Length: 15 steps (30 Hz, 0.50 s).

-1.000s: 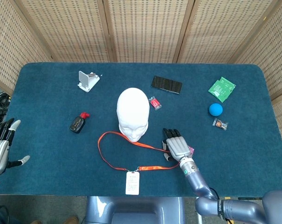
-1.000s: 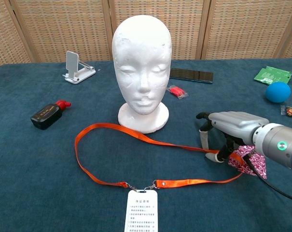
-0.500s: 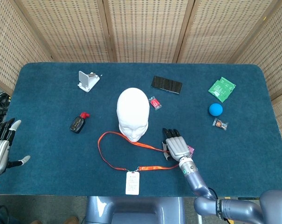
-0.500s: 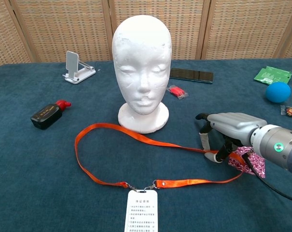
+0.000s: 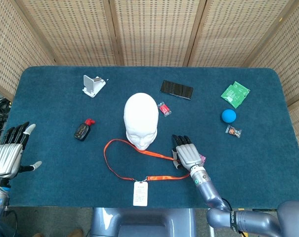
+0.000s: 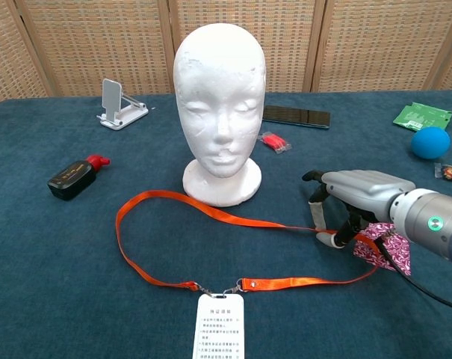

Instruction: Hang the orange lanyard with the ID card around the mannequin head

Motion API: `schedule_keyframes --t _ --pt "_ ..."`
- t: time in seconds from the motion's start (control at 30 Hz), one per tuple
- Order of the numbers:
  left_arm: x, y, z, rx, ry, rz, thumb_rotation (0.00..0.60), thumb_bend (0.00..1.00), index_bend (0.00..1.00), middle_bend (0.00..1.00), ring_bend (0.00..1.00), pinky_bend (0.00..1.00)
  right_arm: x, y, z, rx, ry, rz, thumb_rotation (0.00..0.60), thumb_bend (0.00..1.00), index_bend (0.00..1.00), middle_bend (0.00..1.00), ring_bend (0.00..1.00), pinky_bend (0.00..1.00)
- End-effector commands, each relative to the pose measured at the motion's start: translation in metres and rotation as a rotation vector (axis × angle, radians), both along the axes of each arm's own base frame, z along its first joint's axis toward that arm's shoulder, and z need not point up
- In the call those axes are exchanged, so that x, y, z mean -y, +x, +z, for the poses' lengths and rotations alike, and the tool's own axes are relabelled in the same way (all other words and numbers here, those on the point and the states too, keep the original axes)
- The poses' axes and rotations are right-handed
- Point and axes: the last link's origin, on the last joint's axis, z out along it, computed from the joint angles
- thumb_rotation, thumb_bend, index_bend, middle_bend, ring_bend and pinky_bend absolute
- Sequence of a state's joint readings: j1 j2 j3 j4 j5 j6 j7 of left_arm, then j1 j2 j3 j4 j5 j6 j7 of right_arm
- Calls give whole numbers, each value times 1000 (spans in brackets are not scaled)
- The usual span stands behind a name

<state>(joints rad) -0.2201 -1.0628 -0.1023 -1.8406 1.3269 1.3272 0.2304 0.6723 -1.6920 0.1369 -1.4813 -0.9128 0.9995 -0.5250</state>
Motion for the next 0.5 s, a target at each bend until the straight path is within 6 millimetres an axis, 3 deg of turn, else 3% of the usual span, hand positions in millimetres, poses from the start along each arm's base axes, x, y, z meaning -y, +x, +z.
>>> schedule_keyframes --t 0.03,0.23,0.37,0.5 --pt "-20 12 -14 -2 -45 -51 600 0 0 0 0 0 1 1 2 1 -2 2 600 667 749 0 0 0" --pt "-57 33 -39 10 -132 -130 600 2 23 0 0 0 2 1 7 12 -5 -4 600 675 751 0 0 0" --pt "-79 39 -57 14 -172 -158 600 54 204 0 0 0 1 1 9 18 -4 -11 600 675 752 0 0 0" --pt "-101 51 -79 40 -230 -192 600 154 299 0 0 0 2 0 11 20 -4 -17 600 676 755 0 0 0"
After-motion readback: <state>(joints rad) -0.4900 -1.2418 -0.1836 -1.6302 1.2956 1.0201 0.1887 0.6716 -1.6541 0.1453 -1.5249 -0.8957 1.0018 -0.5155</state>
